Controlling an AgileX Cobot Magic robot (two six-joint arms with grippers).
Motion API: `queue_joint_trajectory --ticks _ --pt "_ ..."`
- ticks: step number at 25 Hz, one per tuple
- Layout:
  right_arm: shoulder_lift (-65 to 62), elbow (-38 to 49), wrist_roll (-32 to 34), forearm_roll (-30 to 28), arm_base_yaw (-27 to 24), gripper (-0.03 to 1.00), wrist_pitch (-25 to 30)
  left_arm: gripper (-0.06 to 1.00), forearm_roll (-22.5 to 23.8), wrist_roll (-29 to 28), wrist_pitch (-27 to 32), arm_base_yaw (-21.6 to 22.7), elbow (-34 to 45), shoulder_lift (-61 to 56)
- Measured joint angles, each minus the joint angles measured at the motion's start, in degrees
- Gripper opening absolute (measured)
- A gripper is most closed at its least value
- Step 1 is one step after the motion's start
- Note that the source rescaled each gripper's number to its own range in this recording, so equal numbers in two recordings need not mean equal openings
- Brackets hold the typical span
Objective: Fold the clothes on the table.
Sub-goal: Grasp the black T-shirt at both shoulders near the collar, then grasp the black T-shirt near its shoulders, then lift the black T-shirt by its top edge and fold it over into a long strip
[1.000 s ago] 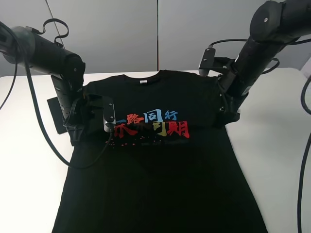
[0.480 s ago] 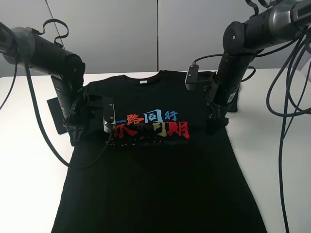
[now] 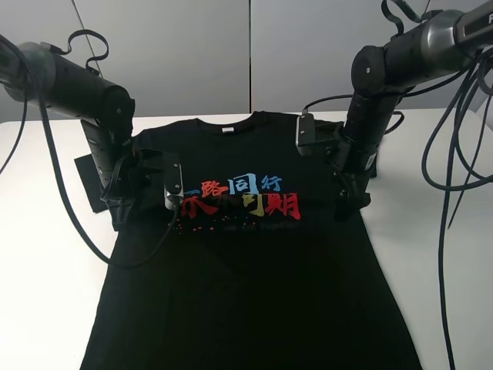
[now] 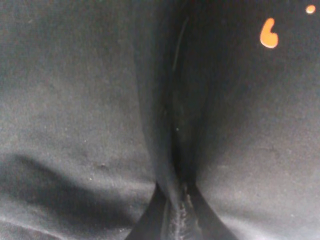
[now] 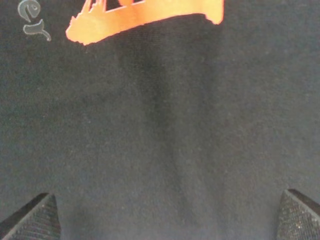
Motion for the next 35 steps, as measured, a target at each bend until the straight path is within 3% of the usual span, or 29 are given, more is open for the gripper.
queue_joint_trajectory --ticks 5,14,16,22,28,35 --pt "1.37 0.00 -0.09 -0.88 0.03 0.91 -0.57 0.01 0.00 0.00 -0.11 0.00 0.00 0.00" --pt "2.51 0.13 -0.09 -3.76 2.00 0.77 -2.02 0.01 0.00 0.00 -0.42 0.00 0.00 0.00" --pt "2.64 0.03 -0.09 -4.73 2.63 0.68 -2.72 0.01 0.00 0.00 -0.56 0.00 0.00 0.00" --pt "2.80 -0.19 -0.09 -4.43 2.75 0.30 -3.94 0.01 0.00 0.00 -0.82 0.00 0.00 0.00" --pt "2.80 -0.19 -0.09 -4.32 2.75 0.02 -2.95 0.01 0.00 -0.24 -1.55 0.00 0.00 0.00" --pt "2.80 -0.19 -0.09 -4.11 2.97 0.00 -1.69 0.01 0.00 -0.58 -1.77 0.00 0.00 0.00"
